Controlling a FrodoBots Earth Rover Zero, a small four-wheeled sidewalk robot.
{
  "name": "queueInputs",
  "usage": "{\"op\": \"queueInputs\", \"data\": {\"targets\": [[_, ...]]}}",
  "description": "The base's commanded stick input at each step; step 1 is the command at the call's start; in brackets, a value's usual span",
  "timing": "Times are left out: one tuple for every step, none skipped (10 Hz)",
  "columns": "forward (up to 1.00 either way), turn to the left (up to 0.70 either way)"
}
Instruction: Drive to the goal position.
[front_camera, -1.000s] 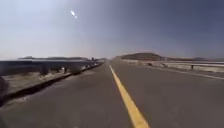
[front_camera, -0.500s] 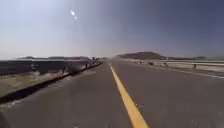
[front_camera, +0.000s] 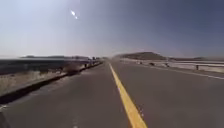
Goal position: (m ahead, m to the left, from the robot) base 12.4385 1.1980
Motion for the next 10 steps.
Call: {"op": "queueInputs", "data": {"targets": [[0.5,0.0],[0.5,0.0],[0.5,0.0],[0.5,0.0],[0.5,0.0],[0.5,0.0],[0.5,0.0],[0.5,0.0],[0.5,0.0],[0.5,0.0]]}}
